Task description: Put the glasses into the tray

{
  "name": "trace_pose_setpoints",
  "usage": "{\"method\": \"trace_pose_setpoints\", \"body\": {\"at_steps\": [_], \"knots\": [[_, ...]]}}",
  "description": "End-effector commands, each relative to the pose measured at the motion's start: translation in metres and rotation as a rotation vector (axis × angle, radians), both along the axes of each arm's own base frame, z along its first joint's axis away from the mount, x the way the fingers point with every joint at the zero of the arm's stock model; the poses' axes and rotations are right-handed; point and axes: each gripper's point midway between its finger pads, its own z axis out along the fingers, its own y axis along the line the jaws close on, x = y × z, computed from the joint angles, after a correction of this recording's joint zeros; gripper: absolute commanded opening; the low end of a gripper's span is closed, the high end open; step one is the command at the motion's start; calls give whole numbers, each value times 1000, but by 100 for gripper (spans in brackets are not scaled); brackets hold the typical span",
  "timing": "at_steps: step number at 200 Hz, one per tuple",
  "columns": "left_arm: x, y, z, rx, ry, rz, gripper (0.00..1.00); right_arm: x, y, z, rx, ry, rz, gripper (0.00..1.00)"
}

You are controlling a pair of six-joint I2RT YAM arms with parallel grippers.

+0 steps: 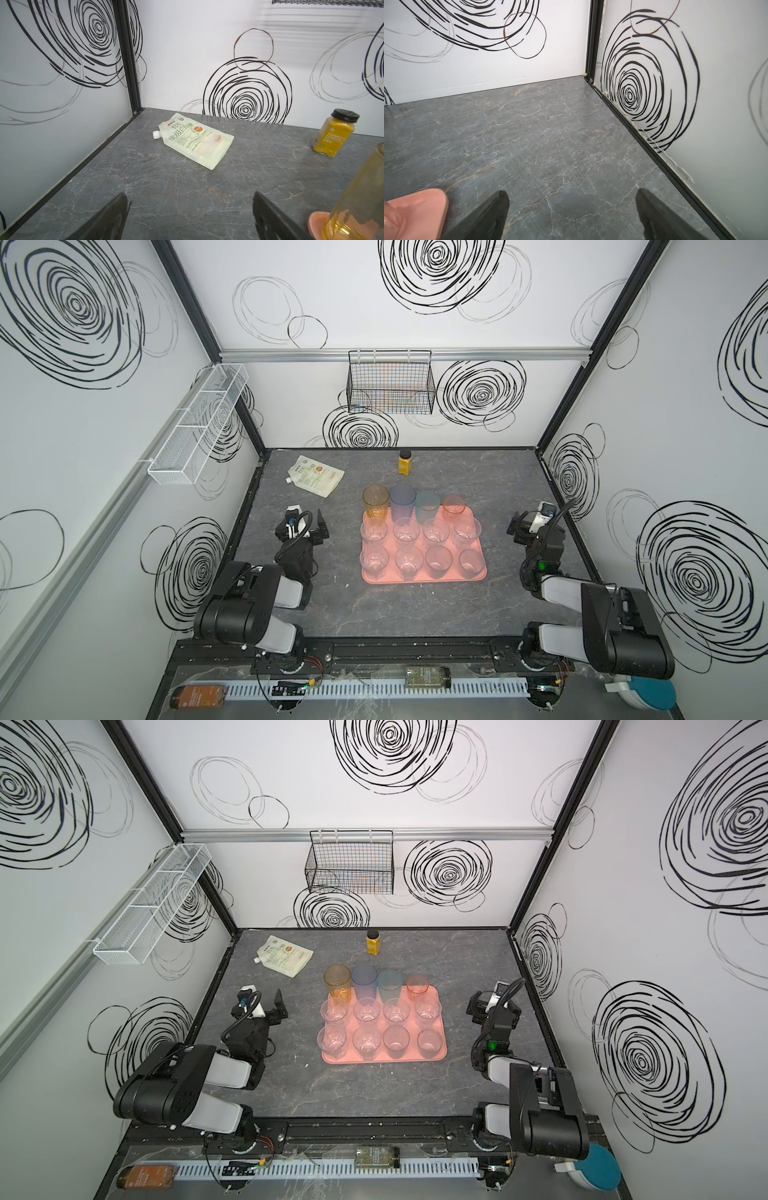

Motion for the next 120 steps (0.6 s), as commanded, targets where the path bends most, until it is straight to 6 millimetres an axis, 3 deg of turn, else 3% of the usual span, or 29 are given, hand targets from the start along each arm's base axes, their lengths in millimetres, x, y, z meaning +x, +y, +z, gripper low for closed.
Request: {"method": "trace_pose_setpoints", "body": {"at_steps": [1, 72, 96, 120], "knots": [[3, 0, 16, 16, -56, 6, 96, 3, 3, 15, 5, -67, 35, 100], [4, 0, 16, 15, -57, 8, 96, -2, 5, 18, 18, -88, 42, 100], [3, 0, 16, 15, -57, 8, 96, 6, 39, 20, -5, -93, 184, 100], [3, 0, 16, 15, -56, 8, 96, 13, 41, 13, 9, -112, 172, 100]]}}
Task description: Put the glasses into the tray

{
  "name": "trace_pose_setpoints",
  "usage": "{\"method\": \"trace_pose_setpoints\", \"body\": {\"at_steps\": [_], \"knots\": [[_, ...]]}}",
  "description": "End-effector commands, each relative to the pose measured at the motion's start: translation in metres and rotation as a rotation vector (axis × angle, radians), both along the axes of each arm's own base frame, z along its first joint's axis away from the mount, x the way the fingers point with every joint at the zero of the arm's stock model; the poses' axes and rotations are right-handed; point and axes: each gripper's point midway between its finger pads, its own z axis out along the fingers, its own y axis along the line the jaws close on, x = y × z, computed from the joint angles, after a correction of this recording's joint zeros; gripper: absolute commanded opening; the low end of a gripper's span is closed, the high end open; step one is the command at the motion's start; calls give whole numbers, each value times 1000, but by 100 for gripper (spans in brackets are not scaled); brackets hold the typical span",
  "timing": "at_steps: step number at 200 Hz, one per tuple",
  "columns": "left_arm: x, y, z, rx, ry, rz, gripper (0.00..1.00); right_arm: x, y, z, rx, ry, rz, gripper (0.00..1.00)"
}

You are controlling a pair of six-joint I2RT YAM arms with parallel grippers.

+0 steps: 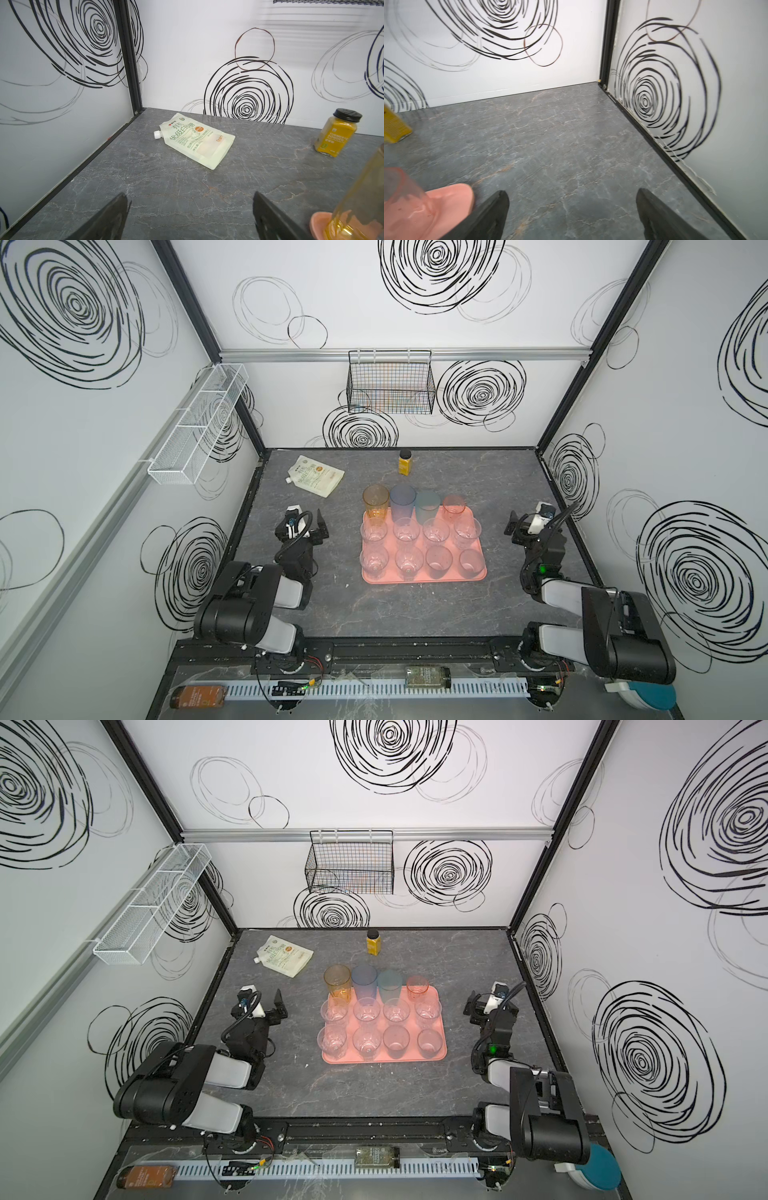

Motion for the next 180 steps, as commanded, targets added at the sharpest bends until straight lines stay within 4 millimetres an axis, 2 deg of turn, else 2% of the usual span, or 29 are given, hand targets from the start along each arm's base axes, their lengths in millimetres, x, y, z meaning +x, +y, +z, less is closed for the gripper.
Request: {"method": "trace_pose_setpoints", "body": {"at_steps": [1, 6, 25, 37, 46, 54, 72, 180], "knots": [[4, 0, 17, 12, -59, 4, 96, 7, 8, 9, -3, -80, 34, 100], [4, 0, 16, 12, -58, 4, 96, 4, 3, 3, 11, -85, 7, 100], [4, -1, 16, 12, -57, 4, 96, -5, 10, 11, -31, -182, 53, 100], [5, -1, 16, 12, -55, 4, 96, 0, 8, 6, -22, -142, 49, 100], [5, -1, 15, 13, -51, 4, 96, 10, 0, -8, 28, -43, 2, 100], [8, 0, 14, 13, -42, 7, 96, 15, -1, -4, 23, -60, 6, 100], [9, 0, 13, 12, -36, 7, 96, 9, 2, -3, 35, -91, 83, 100], [4, -4, 17, 21, -57, -4, 96, 10, -5, -3, 30, -67, -20, 100]]}}
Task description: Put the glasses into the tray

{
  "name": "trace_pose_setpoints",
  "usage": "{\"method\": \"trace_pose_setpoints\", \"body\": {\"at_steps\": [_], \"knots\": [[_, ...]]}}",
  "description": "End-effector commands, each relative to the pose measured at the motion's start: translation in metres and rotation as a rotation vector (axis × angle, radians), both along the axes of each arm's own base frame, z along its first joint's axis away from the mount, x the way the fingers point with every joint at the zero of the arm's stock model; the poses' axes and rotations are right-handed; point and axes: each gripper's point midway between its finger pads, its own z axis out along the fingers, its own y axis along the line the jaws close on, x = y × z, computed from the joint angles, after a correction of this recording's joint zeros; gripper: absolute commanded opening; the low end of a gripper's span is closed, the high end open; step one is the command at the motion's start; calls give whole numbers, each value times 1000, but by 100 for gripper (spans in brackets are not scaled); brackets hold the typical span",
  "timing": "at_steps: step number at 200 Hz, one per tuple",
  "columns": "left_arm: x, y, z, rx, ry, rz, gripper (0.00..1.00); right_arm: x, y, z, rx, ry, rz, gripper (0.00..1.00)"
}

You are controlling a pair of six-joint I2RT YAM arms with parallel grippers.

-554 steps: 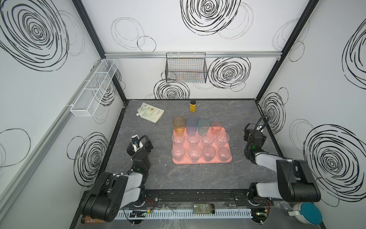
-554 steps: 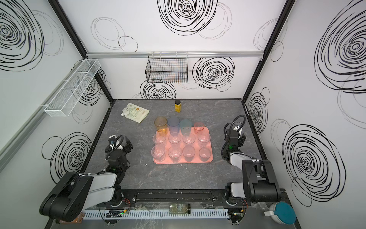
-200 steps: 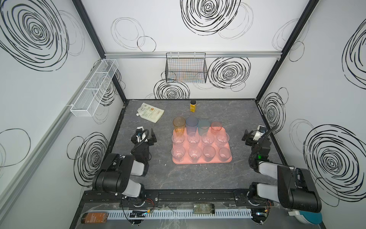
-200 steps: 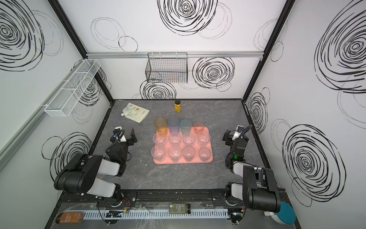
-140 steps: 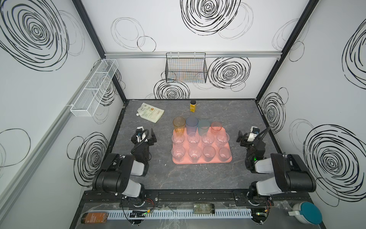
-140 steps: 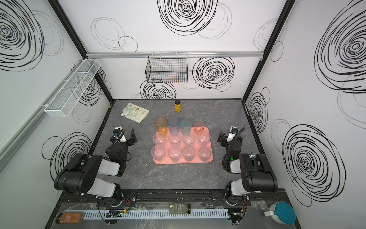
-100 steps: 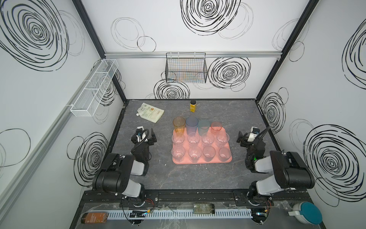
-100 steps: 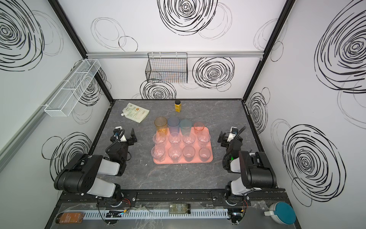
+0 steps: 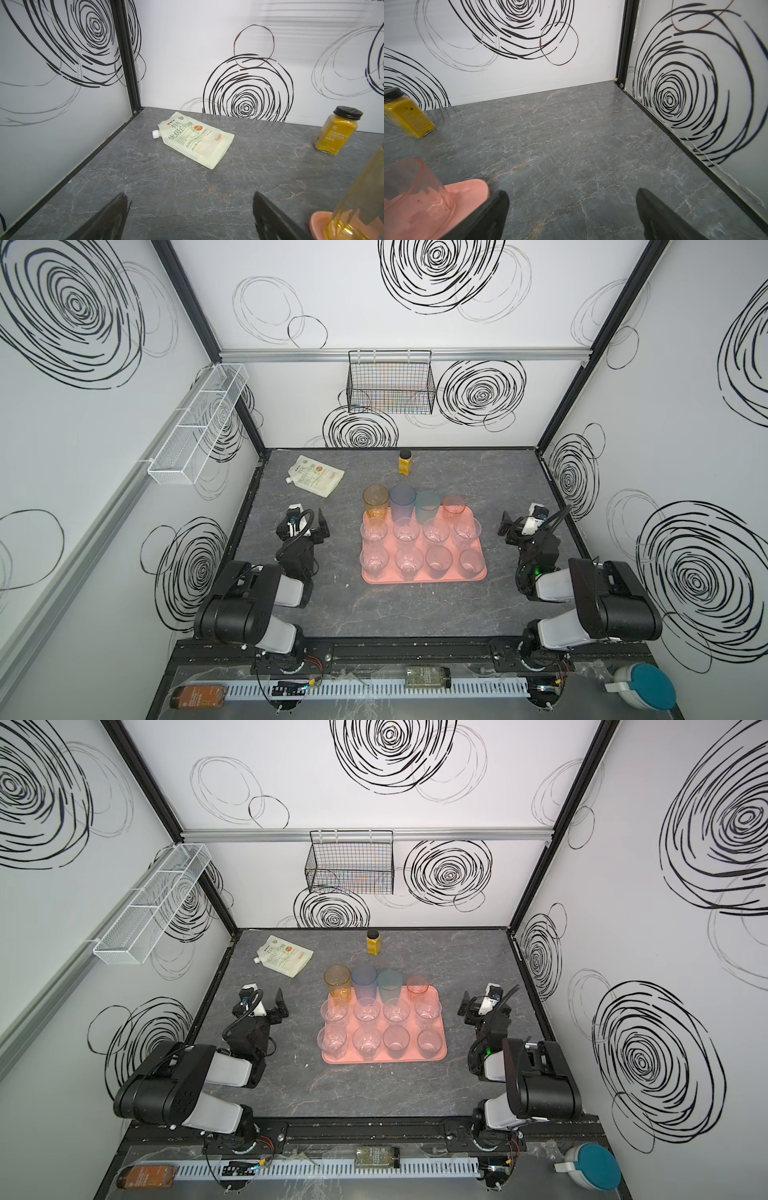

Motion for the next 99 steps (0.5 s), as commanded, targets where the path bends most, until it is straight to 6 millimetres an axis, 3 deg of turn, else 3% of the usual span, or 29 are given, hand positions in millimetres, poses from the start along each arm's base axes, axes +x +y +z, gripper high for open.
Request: {"method": "trace_pose_setpoints", "body": {"at_steps": [1, 99], "knots": [[0, -1, 18, 14, -70, 1, 96, 4, -4, 11, -6, -30, -33, 100], [2, -5, 17, 28, -63, -16, 96, 5, -4, 11, -13, -25, -47, 100]]}}
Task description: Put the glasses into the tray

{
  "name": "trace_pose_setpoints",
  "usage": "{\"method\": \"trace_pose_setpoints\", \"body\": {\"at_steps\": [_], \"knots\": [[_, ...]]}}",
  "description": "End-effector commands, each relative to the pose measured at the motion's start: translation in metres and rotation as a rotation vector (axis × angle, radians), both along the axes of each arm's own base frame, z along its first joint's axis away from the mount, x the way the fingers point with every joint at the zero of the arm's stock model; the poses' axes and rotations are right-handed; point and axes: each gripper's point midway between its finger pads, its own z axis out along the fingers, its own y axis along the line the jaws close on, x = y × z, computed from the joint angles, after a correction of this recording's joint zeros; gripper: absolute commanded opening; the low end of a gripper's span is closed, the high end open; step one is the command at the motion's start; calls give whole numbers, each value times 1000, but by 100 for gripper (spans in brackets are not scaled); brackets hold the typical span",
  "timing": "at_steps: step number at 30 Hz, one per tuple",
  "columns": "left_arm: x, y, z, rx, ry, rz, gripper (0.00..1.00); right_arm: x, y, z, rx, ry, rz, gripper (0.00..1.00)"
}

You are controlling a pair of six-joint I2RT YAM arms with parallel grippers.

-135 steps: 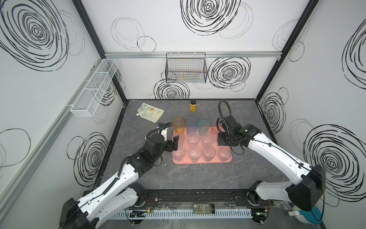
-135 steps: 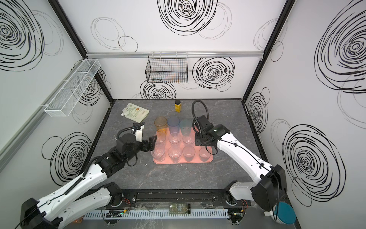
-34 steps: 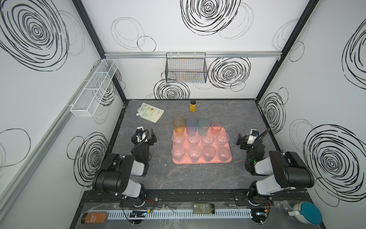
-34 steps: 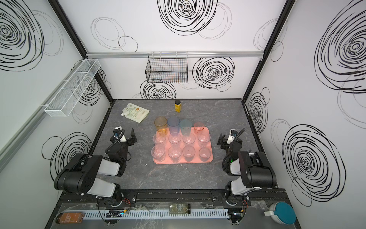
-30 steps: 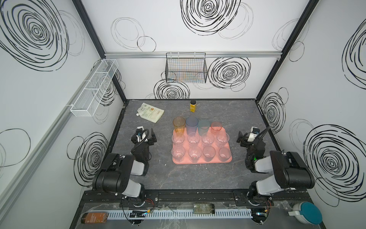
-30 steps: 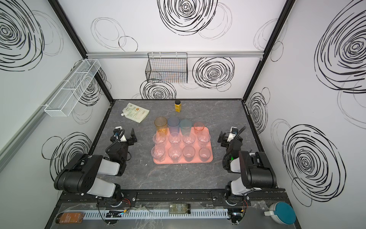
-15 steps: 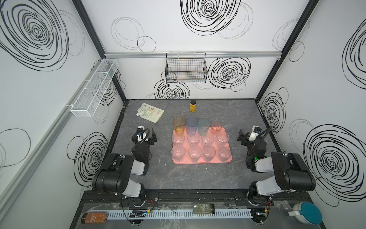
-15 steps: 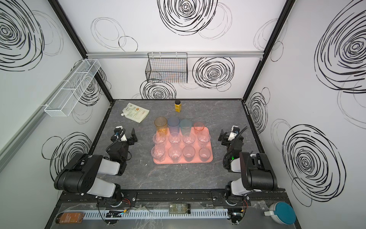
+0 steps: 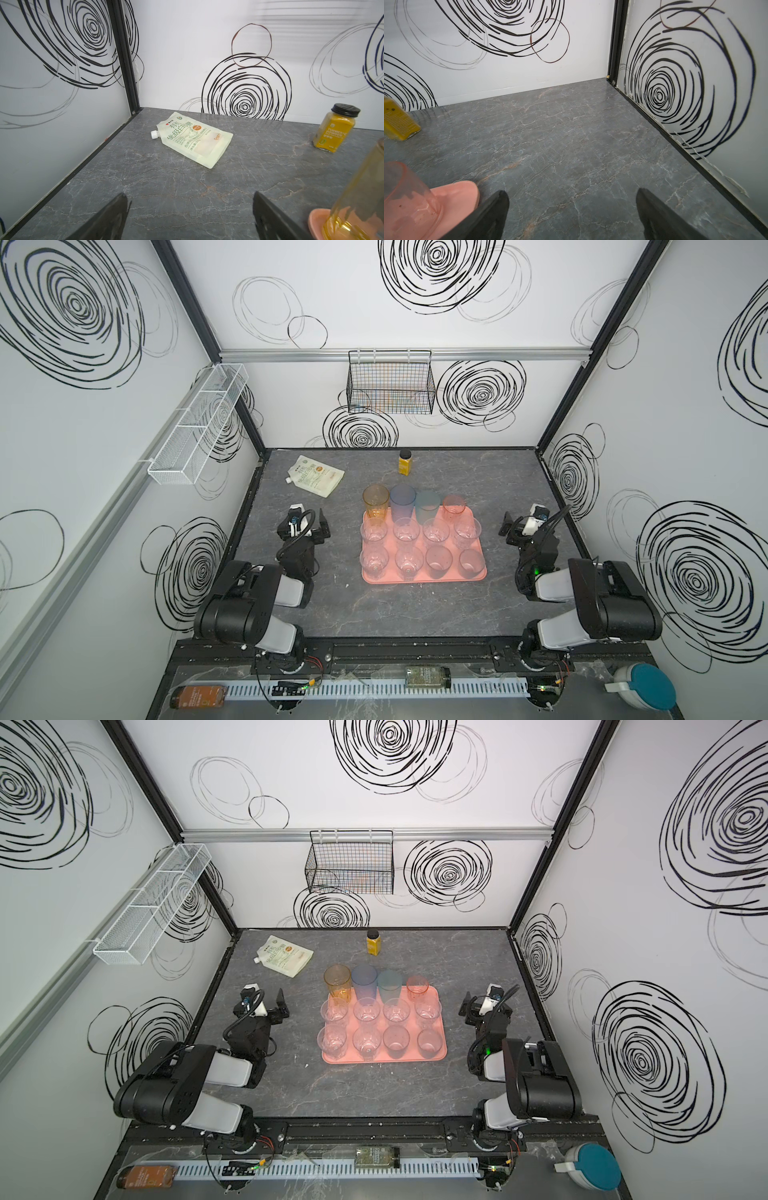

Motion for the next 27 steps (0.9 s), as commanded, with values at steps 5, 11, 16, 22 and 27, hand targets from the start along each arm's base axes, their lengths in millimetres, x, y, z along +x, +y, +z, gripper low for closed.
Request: {"method": "trace_pose_setpoints", "body": {"at_steps": [5, 11, 16, 22, 27], "knots": [[2, -2, 18, 15, -66, -7, 96, 7, -1, 13, -10, -36, -19, 100], [2, -2, 17, 16, -65, -8, 96, 7, -1, 14, -12, -35, -22, 100], [2, -2, 17, 15, -66, -8, 96, 7, -1, 14, -12, -35, -20, 100], [2, -7, 16, 38, -60, -10, 96, 7, -1, 14, -12, -35, -21, 100], [2, -3, 16, 16, -60, -9, 96, 7, -1, 14, -12, -35, -22, 100]]}}
